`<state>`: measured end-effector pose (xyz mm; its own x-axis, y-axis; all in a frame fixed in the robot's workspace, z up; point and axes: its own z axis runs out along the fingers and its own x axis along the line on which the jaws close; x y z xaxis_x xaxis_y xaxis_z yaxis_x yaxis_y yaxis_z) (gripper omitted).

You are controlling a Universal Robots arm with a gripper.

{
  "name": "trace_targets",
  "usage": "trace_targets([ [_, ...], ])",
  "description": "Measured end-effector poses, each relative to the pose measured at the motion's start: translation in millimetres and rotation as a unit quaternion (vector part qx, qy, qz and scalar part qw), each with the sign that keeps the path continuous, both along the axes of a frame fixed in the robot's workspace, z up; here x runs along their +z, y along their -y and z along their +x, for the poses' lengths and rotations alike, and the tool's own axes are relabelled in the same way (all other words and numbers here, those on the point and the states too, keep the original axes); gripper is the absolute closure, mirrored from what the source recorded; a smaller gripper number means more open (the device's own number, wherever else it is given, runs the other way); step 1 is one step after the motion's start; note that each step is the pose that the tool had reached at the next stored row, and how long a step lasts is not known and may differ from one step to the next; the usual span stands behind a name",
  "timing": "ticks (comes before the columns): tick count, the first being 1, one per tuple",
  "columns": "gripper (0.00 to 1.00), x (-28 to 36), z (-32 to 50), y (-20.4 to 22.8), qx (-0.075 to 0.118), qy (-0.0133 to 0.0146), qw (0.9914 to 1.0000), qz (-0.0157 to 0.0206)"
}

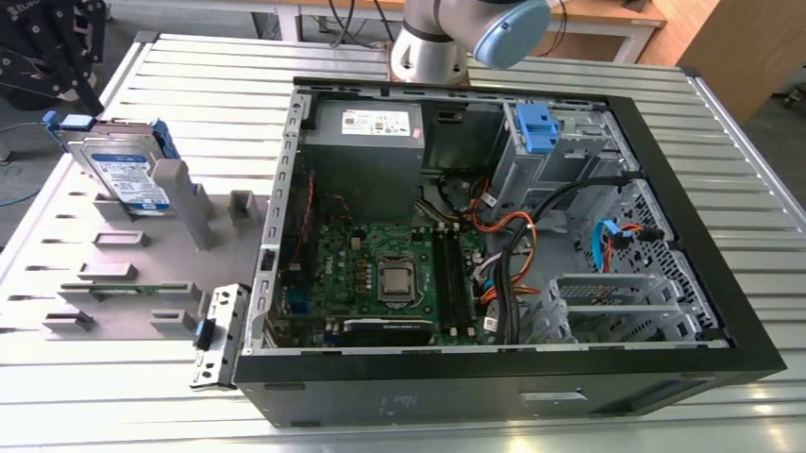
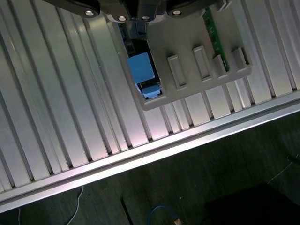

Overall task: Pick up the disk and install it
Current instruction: 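Pick up the disk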

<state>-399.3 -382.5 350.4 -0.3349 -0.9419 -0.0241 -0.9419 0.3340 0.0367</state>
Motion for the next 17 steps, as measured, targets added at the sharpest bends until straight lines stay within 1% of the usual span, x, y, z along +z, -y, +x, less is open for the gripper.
trace_targets([
  [3,0.89,-0.2,0.0,0.0,0.023,0.0000,0.99973,-0.0001],
  [6,0.89,-0.6,0.0,0.0,0.047,0.0000,0.99890,-0.0002],
  [9,0.89,-1.8,0.0,0.0,0.072,-0.0001,0.99744,-0.0003],
  [12,0.89,-3.0,0.0,0.0,0.095,0.0000,0.99549,-0.0002],
  [14,0.89,-3.4,0.0,0.0,0.108,-0.0001,0.99411,-0.0003],
  [15,0.89,-3.4,0.0,0.0,0.113,-0.0001,0.99356,-0.0003],
  [17,0.89,-3.5,0.0,0.0,0.115,0.0000,0.99341,-0.0003],
])
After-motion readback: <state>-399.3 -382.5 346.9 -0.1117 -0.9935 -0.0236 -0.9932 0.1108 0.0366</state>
